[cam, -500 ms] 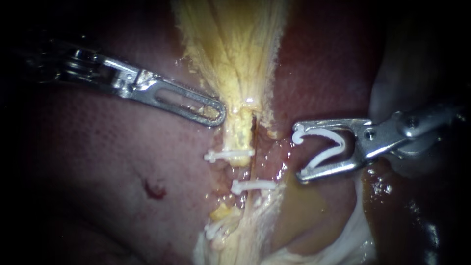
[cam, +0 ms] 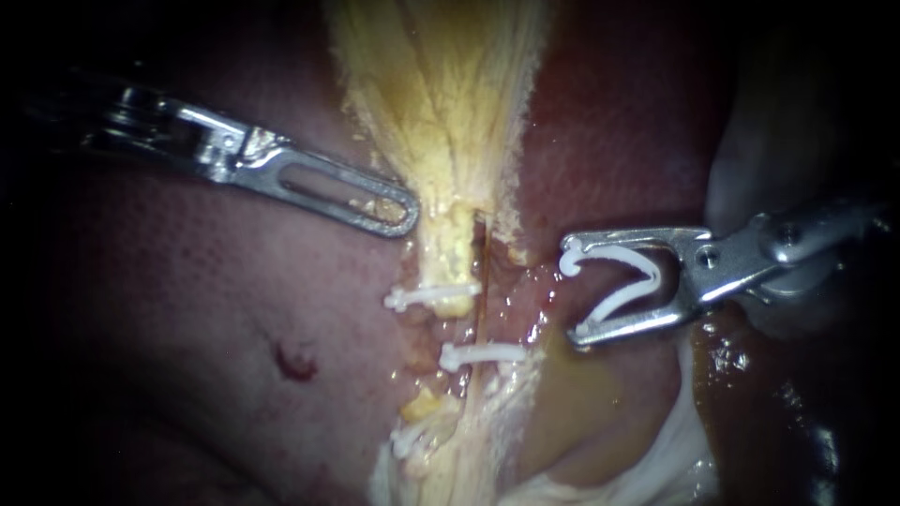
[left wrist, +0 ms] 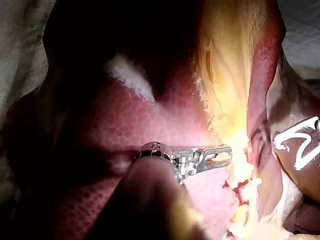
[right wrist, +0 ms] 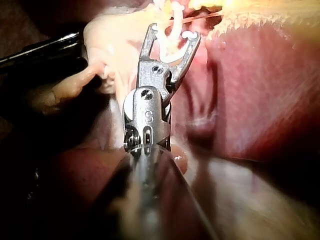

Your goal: Clipping second clip right tube

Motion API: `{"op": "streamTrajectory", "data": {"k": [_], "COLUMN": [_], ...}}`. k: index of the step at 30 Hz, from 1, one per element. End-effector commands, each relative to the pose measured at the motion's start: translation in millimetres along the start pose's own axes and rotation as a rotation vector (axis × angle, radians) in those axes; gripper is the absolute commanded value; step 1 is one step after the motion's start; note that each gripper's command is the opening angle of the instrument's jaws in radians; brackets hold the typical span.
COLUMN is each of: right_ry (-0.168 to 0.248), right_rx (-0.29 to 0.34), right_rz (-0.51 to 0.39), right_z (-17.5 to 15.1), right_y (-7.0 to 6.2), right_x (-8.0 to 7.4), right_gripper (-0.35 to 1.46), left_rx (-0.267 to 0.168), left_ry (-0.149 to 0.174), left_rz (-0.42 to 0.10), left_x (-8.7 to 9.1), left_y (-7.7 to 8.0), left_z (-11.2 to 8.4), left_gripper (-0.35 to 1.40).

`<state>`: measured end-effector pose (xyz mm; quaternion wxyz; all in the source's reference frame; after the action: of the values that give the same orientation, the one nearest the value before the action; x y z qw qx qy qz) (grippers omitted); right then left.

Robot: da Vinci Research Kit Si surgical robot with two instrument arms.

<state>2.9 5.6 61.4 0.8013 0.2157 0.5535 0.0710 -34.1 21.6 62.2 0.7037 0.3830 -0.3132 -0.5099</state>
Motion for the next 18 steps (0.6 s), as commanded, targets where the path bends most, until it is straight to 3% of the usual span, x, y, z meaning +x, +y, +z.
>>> {"op": "streamTrajectory", "data": {"k": [1,8,18], "right_ry": [0.0,0.0,0.0], "right_rx": [0.0,0.0,0.0], "right_rz": [0.0,0.0,0.0], "right_z": [0.0,0.0,0.0], "right_y": [0.0,0.0,0.0], "right_x": [0.0,0.0,0.0], "right_gripper": [0.5,0.5,0.5], "left_rx": [0.003,0.015,0.012], "left_ry": [-0.01,-0.052,-0.06], "left_rz": [-0.001,-0.018,-0.022], "left_x": [-0.2,-1.3,-0.7], "left_y": [-0.2,-1.6,-2.5], "left_z": [-0.7,-5.0,-5.1], "left_gripper": [-0.35,-0.35,-0.35]}}
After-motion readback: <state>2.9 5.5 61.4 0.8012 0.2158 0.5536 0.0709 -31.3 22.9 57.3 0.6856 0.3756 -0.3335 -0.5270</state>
